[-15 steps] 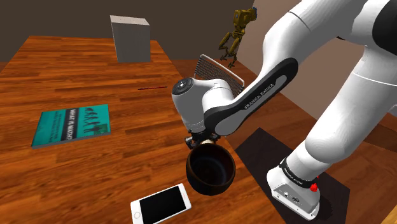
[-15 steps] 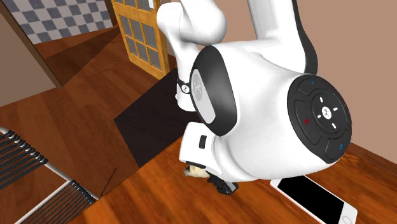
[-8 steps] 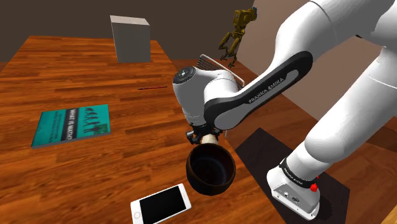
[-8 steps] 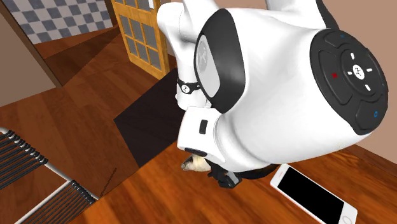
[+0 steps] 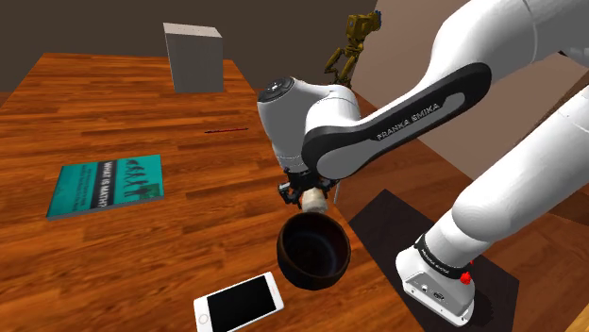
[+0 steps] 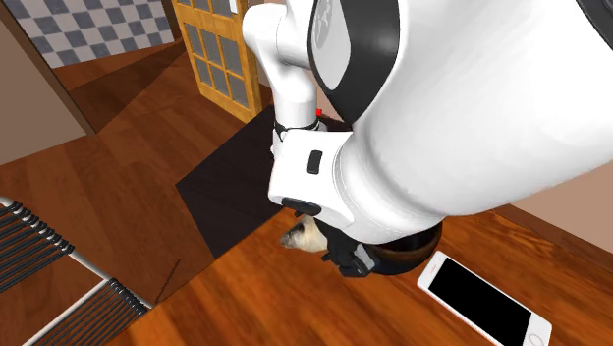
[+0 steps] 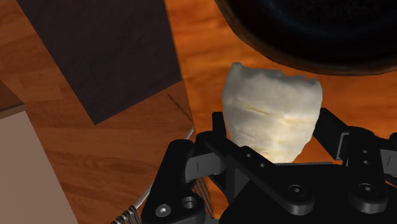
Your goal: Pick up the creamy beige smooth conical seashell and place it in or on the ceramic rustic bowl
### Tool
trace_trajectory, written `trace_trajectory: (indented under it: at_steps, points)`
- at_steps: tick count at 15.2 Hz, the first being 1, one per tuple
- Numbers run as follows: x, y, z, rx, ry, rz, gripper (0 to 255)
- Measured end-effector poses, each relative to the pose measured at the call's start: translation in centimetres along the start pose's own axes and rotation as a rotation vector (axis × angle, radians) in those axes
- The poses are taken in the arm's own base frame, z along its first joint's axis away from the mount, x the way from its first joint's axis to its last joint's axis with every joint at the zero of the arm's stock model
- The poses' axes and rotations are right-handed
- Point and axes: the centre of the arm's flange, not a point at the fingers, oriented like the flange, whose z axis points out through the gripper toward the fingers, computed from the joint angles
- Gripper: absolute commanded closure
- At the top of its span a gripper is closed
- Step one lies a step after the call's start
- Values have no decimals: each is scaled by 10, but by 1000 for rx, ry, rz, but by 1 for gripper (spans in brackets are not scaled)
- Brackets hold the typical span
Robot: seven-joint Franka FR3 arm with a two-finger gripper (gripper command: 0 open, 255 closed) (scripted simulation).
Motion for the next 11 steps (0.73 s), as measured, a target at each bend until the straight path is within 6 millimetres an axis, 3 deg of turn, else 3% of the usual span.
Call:
trace_trajectory:
  at_steps: [11]
  points:
    - [0,26,-53,0,0,0,255]
